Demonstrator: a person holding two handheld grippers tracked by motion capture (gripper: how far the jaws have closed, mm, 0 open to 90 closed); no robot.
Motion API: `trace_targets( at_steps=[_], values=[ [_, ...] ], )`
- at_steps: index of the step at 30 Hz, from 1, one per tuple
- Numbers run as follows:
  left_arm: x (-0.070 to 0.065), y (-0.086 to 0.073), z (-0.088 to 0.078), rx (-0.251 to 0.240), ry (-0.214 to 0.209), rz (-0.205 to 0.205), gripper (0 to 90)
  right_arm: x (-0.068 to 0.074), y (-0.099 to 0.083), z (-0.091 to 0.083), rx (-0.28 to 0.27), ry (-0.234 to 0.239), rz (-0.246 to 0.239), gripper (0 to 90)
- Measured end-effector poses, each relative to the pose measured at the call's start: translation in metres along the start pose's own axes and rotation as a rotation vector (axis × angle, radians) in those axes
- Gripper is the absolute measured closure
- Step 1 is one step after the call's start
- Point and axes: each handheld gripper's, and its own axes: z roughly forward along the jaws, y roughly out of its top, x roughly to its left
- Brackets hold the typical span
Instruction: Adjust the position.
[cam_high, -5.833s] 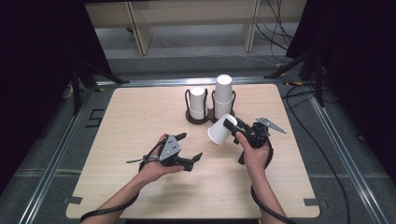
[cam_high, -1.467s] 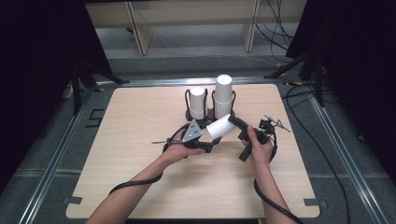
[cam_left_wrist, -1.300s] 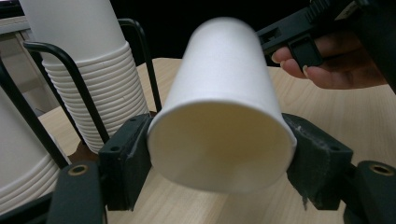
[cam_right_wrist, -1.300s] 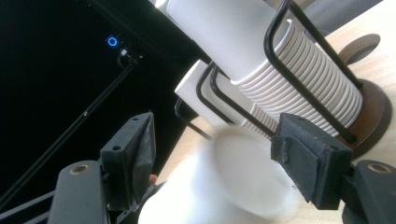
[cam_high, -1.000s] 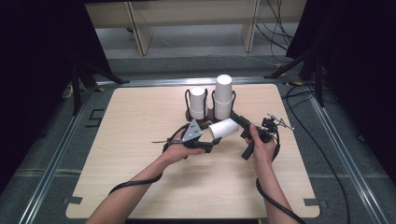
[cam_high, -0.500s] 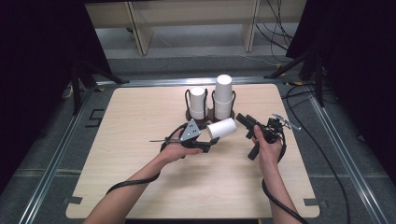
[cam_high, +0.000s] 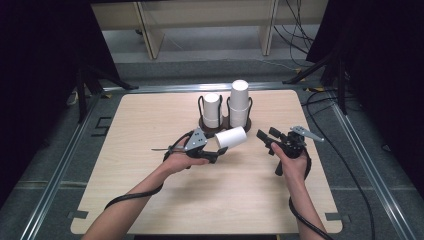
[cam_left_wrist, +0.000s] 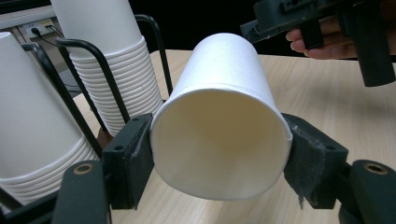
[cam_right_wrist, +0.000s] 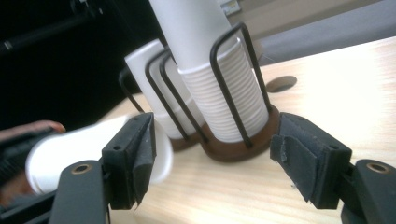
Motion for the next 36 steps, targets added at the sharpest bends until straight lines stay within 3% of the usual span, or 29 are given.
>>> trace_targets(
  at_steps=[1,2,5,6,7,8,13,16,17,22,23,26,27,29,30,31,33,36],
  values=[
    [0.001,0.001,-0.003,0.007,-0.005,0.004,30.2,0.001,-0.001,0.000,-0.001,0.022,-0.001,30.0],
    [0.002,0.001,-0.004,0.006,-0.005,0.004,30.2,0.001,-0.001,0.000,0.015,-0.001,-0.042,30.1],
    [0.003,0.001,-0.009,0.013,-0.019,0.007,30.2,0.003,-0.002,0.000,0.019,0.013,-0.070,30.0],
    [0.003,0.001,-0.010,0.013,-0.025,0.010,30.2,0.005,-0.002,-0.001,0.028,0.020,-0.050,29.7],
    [0.003,0.000,-0.011,0.011,-0.030,0.012,30.2,0.003,-0.002,0.000,0.033,0.005,-0.101,29.3],
    [0.003,0.001,-0.013,0.015,-0.035,0.014,30.2,0.005,-0.003,-0.001,0.047,0.018,-0.094,28.8],
    [0.004,0.002,-0.020,0.025,-0.063,0.026,30.4,0.008,-0.006,0.002,0.077,0.019,-0.184,27.3],
    [0.005,0.002,-0.024,0.026,-0.075,0.036,30.5,0.011,-0.007,0.002,0.105,0.027,-0.173,27.3],
    [0.005,0.002,-0.026,0.027,-0.078,0.031,30.5,0.011,-0.008,0.003,0.100,0.050,-0.190,27.3],
    [0.005,0.003,-0.031,0.029,-0.094,0.044,30.6,0.011,-0.010,0.004,0.130,0.050,-0.213,27.3],
    [0.005,0.003,-0.033,0.042,-0.096,0.058,30.6,0.011,-0.011,0.004,0.132,0.076,-0.205,27.3],
    [0.004,0.004,-0.036,0.043,-0.103,0.067,30.6,0.012,-0.014,0.006,0.137,0.076,-0.241,27.5],
    [0.005,0.004,-0.037,0.041,-0.101,0.070,30.6,0.015,-0.014,0.004,0.156,0.081,-0.221,27.8],
    [0.005,0.004,-0.039,0.043,-0.103,0.070,30.6,0.015,-0.015,0.007,0.154,0.093,-0.266,28.2],
    [0.006,0.004,-0.040,0.051,-0.104,0.073,30.6,0.019,-0.016,0.006,0.187,0.097,-0.246,28.2],
    [0.006,0.004,-0.041,0.045,-0.106,0.070,30.6,0.017,-0.016,0.008,0.167,0.095,-0.301,28.2],
    [0.007,0.004,-0.043,0.050,-0.107,0.075,30.6,0.021,-0.015,0.007,0.175,0.111,-0.272,28.2],
    [0.007,0.004,-0.046,0.055,-0.110,0.078,30.6,0.020,-0.012,0.008,0.177,0.101,-0.321,28.2]
  ],
)
